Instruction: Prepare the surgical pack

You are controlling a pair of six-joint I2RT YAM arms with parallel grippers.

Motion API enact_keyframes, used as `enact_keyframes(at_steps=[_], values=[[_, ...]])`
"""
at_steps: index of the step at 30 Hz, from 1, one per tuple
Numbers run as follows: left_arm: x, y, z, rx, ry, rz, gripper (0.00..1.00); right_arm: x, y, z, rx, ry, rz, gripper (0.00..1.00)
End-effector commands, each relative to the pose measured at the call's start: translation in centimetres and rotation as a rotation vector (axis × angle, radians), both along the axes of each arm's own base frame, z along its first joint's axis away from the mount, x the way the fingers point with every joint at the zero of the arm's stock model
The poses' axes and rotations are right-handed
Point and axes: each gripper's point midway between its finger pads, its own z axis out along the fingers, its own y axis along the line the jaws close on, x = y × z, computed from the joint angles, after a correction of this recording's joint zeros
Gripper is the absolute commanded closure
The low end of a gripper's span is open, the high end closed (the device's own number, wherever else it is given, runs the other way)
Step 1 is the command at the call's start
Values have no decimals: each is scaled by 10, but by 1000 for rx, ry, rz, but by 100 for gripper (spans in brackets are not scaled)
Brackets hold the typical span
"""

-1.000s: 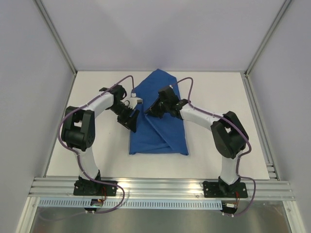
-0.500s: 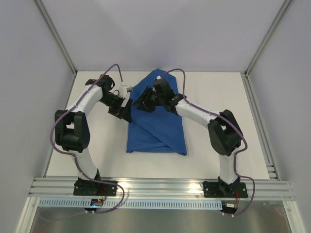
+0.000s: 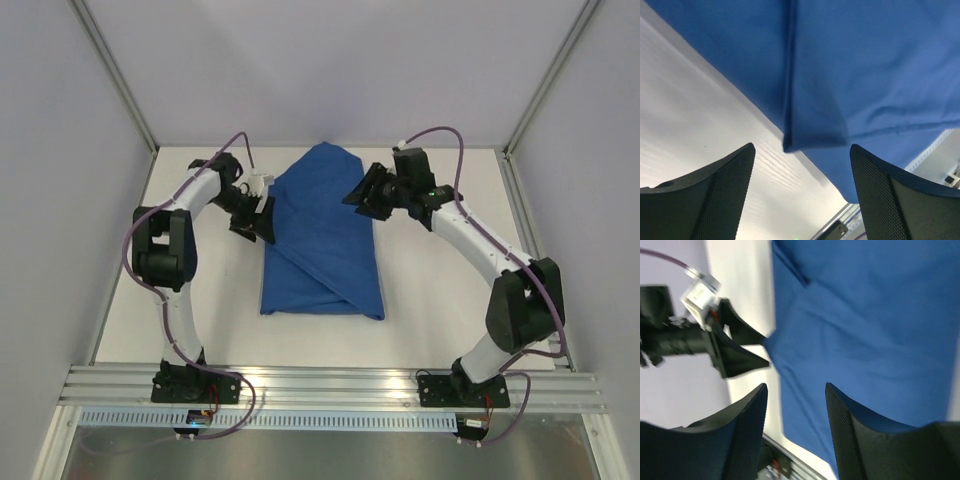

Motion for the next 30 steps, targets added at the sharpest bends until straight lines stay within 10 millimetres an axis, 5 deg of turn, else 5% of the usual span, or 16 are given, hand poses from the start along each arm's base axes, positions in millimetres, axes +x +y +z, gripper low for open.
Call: enact_keyframes(at_steps=[1, 2, 6, 14, 18, 19, 23, 30], values=[[17, 1, -1, 25, -14, 41, 17, -53, -38, -53, -207, 129, 138, 46], [16, 1, -3, 30, -8, 40, 24, -68, -46, -72, -243, 178, 161, 46], [7, 0, -9, 12, 27, 23, 32, -92, -57, -98, -257, 248, 172, 46], [13, -22, 5, -126, 29, 28, 45, -98, -64, -108, -292, 261, 172, 46], [14, -24, 6, -130, 31, 19, 62, -97, -67, -111, -308, 267, 172, 46], [13, -22, 5, -116, 33, 22, 74, -97, -67, -111, -307, 265, 174, 46], [12, -17, 10, -87, 11, 5, 97, -96, -66, -106, -311, 241, 198, 47], [31, -8, 43, -27, -117, -9, 100, -97, -62, -83, -319, 145, 288, 50]])
